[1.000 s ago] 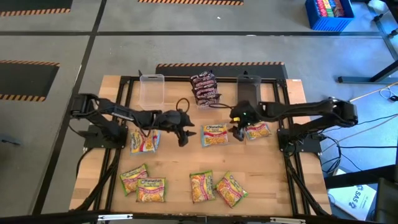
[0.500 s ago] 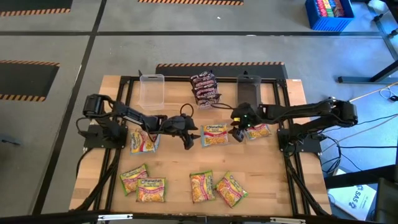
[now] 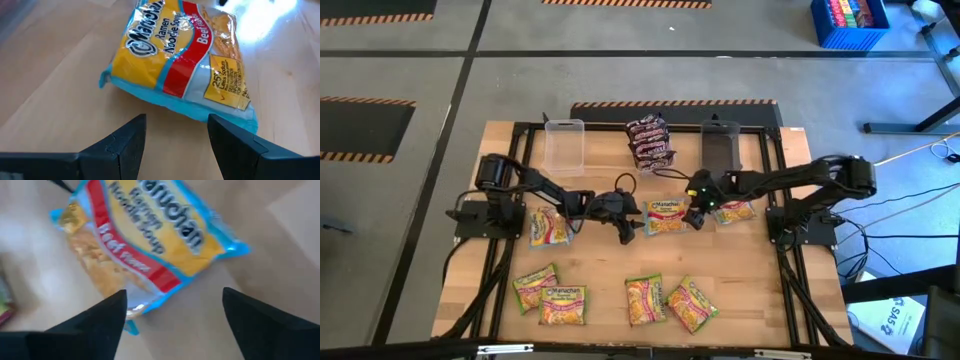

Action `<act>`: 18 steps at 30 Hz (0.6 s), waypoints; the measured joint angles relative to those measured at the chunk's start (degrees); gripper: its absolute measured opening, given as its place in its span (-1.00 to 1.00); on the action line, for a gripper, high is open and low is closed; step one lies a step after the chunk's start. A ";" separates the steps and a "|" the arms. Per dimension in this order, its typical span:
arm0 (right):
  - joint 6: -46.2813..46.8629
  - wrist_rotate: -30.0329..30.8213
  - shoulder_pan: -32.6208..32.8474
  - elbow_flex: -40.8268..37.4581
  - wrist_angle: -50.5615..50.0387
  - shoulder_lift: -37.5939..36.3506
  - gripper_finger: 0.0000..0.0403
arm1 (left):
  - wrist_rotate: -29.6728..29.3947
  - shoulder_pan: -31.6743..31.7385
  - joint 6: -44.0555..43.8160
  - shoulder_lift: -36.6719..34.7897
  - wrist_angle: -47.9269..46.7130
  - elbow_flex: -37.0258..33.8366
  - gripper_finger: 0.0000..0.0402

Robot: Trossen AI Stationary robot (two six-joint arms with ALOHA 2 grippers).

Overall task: Sort Maruchan noodles
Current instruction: Put the blue noodle pack into the black bin

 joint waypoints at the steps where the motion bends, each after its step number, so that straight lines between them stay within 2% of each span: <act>1: -0.02 -0.88 0.00 0.00 1.76 0.41 0.60 | 0.04 0.00 0.00 0.18 -0.37 0.02 0.03; 6: 0.05 -1.93 0.00 -0.55 5.64 0.65 0.65 | 0.04 0.00 0.15 0.18 -1.12 0.00 0.03; 10: 2.13 -0.99 -0.26 -4.48 8.83 0.65 0.63 | 0.04 0.00 0.13 0.18 -1.12 0.00 0.03; 18: 11.51 -2.27 -0.40 -12.87 25.29 0.63 0.62 | 0.06 0.00 0.15 0.18 1.05 0.00 0.03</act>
